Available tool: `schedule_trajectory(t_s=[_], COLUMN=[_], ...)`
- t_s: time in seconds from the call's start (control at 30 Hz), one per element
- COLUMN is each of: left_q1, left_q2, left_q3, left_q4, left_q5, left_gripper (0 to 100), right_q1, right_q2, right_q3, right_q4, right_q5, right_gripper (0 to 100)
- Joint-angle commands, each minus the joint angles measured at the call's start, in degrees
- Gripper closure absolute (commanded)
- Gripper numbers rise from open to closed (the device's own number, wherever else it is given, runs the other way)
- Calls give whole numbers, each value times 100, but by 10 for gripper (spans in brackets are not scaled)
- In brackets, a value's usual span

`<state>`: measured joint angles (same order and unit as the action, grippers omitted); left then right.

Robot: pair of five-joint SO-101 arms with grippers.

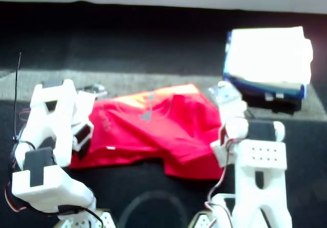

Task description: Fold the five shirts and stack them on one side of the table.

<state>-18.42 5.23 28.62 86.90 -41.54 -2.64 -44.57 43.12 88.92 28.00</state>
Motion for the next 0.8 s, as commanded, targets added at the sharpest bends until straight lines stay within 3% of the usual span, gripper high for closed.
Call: schedule_trajectory(t_s=[0.0,0.37,0.47,0.6,0.67,0.77], left_q1=[31,-57,-57,-110,-180,-268], left_q2=[-259,-198,-242,-259,-259,-259], left_q3=[-31,-268,-321,-462,-813,-1701], left_q4=[-26,132,176,281,545,1090], left_q5=[-35,-35,-35,-26,-26,-26], left_gripper=[991,986,948,811,807,816], right_q1=[57,57,66,57,-13,-295], right_q2=[-479,-505,-549,-549,-549,-549], right_q3=[-31,1877,1771,1051,611,-84], right_q4=[-13,-1648,-1420,-796,-523,-136], right_q5=[229,211,202,220,193,185], right_gripper=[992,989,965,807,766,780])
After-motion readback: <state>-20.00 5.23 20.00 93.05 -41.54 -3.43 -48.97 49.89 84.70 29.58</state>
